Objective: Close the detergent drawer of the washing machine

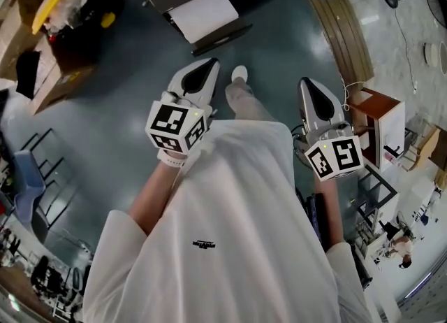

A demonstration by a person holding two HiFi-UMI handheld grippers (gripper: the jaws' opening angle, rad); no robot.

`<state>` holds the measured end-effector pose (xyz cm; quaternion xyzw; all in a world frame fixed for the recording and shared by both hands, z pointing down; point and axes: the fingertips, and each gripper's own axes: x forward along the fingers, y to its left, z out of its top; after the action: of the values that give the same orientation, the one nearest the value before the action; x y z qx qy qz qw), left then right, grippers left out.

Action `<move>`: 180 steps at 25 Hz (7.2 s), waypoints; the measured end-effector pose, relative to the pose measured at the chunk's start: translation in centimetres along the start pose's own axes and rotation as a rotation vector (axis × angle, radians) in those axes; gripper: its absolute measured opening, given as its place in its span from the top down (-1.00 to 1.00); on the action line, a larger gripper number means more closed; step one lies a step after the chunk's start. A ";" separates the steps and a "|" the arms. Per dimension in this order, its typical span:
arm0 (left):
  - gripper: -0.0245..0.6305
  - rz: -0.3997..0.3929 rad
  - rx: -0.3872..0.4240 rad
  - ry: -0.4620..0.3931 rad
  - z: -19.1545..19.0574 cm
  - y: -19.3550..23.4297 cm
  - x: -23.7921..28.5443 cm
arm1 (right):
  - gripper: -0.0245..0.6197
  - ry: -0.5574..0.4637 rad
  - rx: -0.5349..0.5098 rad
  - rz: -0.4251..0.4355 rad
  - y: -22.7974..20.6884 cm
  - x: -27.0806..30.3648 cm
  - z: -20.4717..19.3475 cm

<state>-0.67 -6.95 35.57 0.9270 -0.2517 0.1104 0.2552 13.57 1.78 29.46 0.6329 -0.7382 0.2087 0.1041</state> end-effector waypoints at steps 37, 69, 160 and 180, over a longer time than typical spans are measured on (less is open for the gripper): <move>0.88 0.551 -0.187 -0.115 -5.4 3.0 6.8 | 0.92 0.117 -0.035 0.274 -7.1 7.9 2.1; 0.87 0.692 -0.262 -0.049 -12.9 8.6 8.4 | 0.92 0.301 -0.123 0.252 -7.4 9.7 -5.4; 0.87 0.668 -0.198 -0.051 -5.5 21.6 12.3 | 0.92 0.327 -0.184 0.265 -5.1 17.4 -3.1; 0.87 0.661 -0.182 0.012 -5.9 19.3 10.7 | 0.92 0.200 -0.191 0.233 -6.1 13.9 -0.5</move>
<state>-2.13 -22.54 52.19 0.7681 -0.5458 0.1696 0.2888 17.00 -11.04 36.80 0.5064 -0.8091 0.2104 0.2116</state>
